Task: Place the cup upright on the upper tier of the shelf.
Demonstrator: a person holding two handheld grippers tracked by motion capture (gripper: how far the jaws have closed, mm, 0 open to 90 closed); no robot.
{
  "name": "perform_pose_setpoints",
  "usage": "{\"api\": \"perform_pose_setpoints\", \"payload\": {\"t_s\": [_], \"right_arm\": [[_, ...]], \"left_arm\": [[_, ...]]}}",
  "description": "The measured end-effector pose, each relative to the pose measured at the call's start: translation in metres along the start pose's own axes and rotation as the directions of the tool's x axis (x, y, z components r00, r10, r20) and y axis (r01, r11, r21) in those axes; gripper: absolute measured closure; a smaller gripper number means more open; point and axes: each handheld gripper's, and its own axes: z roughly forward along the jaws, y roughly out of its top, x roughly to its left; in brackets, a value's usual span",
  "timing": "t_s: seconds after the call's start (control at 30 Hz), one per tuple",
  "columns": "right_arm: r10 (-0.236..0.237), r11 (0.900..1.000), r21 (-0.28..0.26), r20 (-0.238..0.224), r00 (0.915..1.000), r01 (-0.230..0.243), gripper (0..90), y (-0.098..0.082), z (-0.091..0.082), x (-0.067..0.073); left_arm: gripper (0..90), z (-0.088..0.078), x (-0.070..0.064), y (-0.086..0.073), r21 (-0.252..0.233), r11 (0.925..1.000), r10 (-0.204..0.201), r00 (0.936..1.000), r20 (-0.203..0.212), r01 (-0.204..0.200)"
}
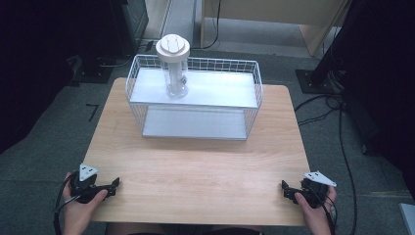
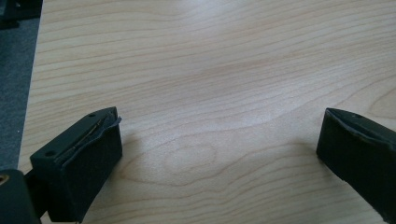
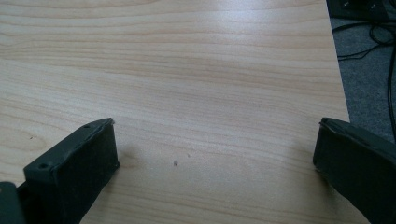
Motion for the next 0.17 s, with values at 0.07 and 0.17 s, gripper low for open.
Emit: {"api": "perform_pose_setpoints", "payload": {"t_s": [0.07, 0.17], "right_arm": [[0.000, 1.000, 0.000, 0.000, 1.0000, 0.000, 0.0, 0.0000, 0.0000, 0.0000], [0.000, 1.000, 0.000, 0.001, 1.0000, 0.000, 0.0, 0.0000, 0.0000, 0.0000]], "left_arm": [[0.4, 0.0003, -0.0008, 0.0004, 0.000, 1.0000, -0.007, 0.9999, -0.007, 0.007], [0.4, 0.0009, -0.0022, 0.0009, 0.000, 0.9998, -0.020, 0.9996, -0.018, 0.020]]}}
